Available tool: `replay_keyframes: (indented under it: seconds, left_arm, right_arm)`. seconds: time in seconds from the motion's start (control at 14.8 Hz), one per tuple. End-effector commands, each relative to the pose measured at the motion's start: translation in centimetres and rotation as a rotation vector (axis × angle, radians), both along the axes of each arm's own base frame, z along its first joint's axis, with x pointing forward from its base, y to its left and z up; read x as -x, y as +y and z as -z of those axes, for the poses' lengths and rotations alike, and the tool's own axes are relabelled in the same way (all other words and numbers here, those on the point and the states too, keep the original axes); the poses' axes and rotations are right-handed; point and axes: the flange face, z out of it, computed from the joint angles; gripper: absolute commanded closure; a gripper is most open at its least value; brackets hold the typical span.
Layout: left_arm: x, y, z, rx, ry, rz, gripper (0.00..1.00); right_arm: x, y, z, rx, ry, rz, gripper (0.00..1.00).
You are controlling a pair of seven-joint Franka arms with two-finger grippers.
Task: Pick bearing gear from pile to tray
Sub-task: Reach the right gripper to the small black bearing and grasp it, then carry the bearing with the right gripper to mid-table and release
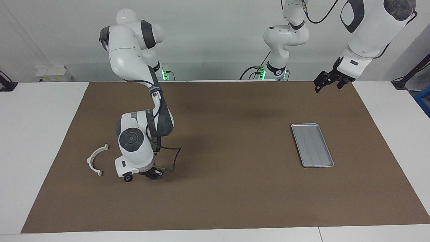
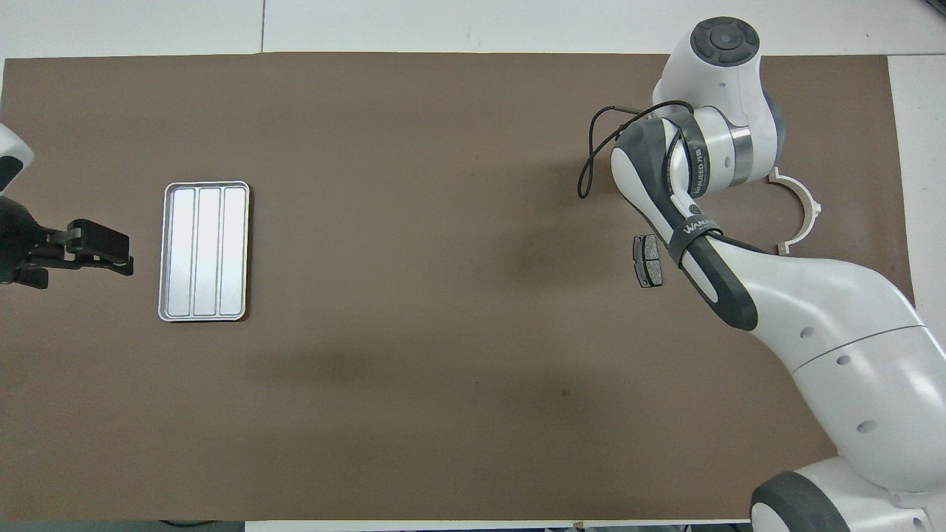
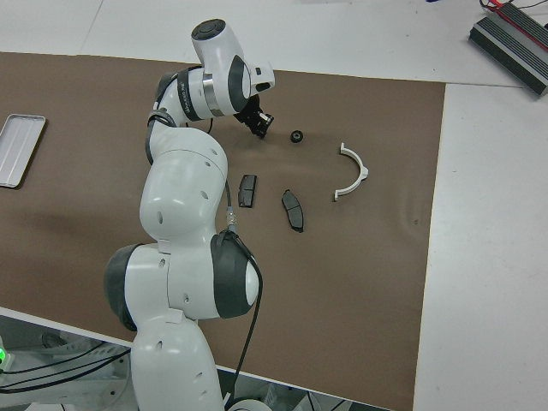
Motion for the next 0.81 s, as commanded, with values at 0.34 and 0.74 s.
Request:
replay_keyframes:
  seconds: [0.34, 0.74]
  left_arm:
    - [0.5, 0.1, -0.4, 0.012, 0.006, -0.003, 0.0]
    - [0.5, 0.1, -0.4, 0.012, 0.006, -0.003, 0.0]
  right_arm:
    - [10.2, 23.9, -14.1, -0.097, -0.04, 0.271, 1.0]
    - [13.5, 34.4, -7.7, -0.113, -0.121, 0.362, 1.0]
